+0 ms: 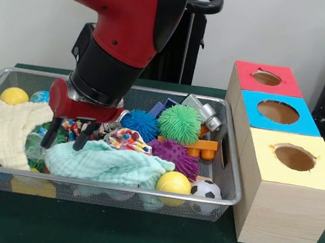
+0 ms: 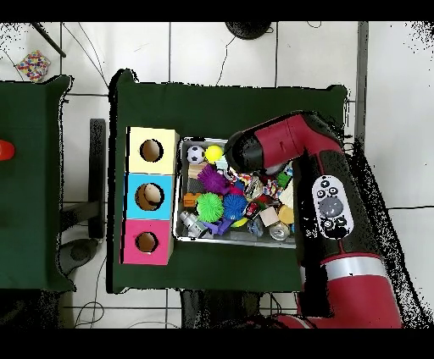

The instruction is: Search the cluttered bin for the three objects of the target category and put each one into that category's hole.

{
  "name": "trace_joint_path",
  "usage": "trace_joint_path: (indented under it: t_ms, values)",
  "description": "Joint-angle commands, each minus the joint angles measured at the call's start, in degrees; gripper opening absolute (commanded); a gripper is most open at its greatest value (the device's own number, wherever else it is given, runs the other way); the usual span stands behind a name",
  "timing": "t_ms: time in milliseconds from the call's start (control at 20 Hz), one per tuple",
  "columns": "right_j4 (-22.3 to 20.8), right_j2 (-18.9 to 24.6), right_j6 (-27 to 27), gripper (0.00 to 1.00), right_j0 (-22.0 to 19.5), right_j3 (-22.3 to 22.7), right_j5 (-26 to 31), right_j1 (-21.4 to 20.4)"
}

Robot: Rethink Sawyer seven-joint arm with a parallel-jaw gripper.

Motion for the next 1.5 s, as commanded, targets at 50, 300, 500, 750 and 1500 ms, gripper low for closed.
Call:
trace_joint_path:
  t_ms: [50,300,500,750,1500]
  values:
    - [0.37,1.38,-18.07,1.0,-0.77,-1.48,6.28,-0.13]
    - [-1.68,1.38,-20.17,1.0,-1.53,-3.53,4.8,1.25]
    - [-2.4,1.54,-21.52,1.0,-2.58,-4.28,3.27,1.91]
    - [-4.37,1.11,-21.58,1.0,-2.76,-6.12,1.4,4.11]
    - [-3.24,-0.43,-23.49,1.0,-3.96,-9.11,4.78,10.49]
